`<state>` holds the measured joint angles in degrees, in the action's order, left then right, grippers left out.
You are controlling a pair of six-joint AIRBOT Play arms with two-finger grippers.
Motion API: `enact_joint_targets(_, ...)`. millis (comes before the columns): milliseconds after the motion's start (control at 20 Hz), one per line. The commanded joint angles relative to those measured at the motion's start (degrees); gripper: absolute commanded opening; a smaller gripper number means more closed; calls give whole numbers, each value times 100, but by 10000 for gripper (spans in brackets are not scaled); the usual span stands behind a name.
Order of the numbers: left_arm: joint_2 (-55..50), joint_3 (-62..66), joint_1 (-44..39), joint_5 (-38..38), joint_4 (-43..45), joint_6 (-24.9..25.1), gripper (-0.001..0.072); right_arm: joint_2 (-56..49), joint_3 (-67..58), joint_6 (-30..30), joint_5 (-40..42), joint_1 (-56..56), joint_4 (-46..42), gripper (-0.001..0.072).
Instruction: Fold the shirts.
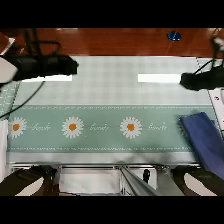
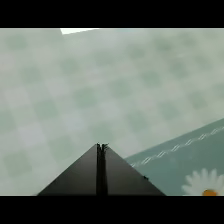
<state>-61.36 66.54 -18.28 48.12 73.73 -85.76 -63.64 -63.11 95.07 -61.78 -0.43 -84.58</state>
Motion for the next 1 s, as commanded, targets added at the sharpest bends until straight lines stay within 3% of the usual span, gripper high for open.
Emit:
enact_joint_targets(0, -304, -654, -295, 109, 1331, -562, 23, -457, 474, 675, 11, 704, -1134, 23)
enact_joint_targets(950, -420, -654, -282, 9, 1331, -542, 23, -531, 472, 671, 166, 704, -1196, 23)
